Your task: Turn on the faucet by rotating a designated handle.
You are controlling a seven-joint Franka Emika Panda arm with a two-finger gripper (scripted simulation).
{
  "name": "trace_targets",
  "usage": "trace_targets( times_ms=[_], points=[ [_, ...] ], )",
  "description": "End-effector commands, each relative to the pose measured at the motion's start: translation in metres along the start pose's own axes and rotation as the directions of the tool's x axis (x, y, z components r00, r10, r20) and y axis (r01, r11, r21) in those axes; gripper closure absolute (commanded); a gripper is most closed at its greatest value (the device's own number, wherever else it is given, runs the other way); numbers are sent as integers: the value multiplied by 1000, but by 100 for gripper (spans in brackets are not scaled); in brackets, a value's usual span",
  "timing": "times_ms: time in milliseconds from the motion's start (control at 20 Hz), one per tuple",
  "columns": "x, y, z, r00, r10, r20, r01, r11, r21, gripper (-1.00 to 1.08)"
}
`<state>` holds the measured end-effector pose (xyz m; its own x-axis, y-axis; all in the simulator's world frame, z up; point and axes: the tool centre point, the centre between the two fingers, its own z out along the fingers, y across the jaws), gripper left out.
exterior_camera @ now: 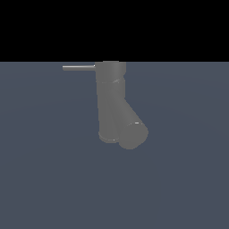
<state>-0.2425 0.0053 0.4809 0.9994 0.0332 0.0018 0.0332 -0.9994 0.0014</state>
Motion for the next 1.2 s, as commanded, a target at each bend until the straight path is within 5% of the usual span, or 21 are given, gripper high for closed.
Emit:
trace_targets(
  times_ms=[0,600,1150],
  points=[
    [5,-1,2,1000,22,1,-22,1000,7,108],
    [54,-16,20,974,226,24,-227,972,57,108],
    [108,-37,50,885,461,66,-465,882,76,108]
  ],
)
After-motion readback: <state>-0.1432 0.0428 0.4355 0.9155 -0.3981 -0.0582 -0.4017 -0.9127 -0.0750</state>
